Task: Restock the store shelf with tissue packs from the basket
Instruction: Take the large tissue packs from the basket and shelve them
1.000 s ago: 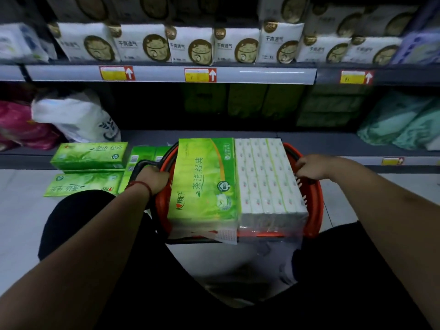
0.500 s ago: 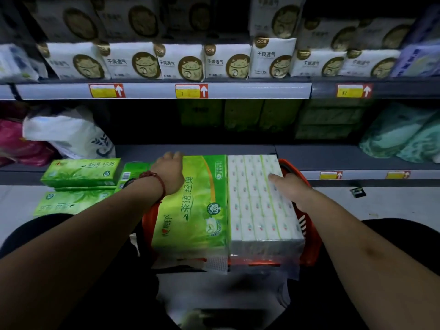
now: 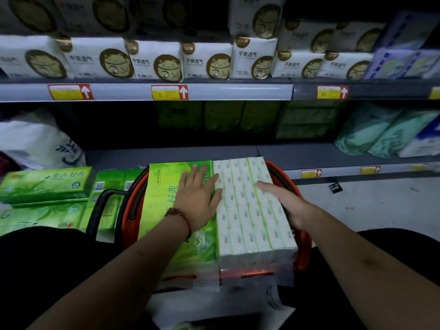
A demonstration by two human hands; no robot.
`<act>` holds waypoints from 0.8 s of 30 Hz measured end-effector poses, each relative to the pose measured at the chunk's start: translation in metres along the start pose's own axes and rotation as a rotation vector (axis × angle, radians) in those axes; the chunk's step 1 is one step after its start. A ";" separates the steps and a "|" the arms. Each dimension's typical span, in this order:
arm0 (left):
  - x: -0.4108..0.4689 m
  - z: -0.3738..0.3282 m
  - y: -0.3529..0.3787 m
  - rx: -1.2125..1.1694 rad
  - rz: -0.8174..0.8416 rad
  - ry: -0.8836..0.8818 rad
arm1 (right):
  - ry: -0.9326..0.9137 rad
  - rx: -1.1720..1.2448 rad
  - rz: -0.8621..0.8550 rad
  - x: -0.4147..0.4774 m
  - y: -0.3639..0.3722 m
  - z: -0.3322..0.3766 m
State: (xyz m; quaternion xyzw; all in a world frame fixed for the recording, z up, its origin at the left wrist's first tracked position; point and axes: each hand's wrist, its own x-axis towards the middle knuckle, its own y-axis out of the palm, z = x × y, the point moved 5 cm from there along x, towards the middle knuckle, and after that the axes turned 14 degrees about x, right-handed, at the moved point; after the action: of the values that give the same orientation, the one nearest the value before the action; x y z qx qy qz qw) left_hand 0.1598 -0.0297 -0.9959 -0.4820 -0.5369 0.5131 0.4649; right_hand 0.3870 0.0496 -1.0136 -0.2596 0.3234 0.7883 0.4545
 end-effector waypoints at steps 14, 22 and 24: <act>-0.002 0.014 -0.043 -0.901 0.143 -0.266 | -0.161 0.108 -0.016 -0.047 0.022 0.051; 0.029 0.028 -0.110 -1.654 0.261 -0.386 | -0.229 0.035 0.099 -0.065 0.069 0.124; 0.033 0.042 -0.128 -1.675 0.189 -0.414 | -0.251 0.036 0.125 -0.065 0.080 0.143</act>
State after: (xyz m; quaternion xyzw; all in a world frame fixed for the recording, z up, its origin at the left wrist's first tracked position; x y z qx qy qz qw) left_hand 0.1097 -0.0021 -0.8697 -0.6050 -0.7695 0.0626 -0.1948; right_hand 0.3290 0.0902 -0.8524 -0.1301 0.2935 0.8354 0.4462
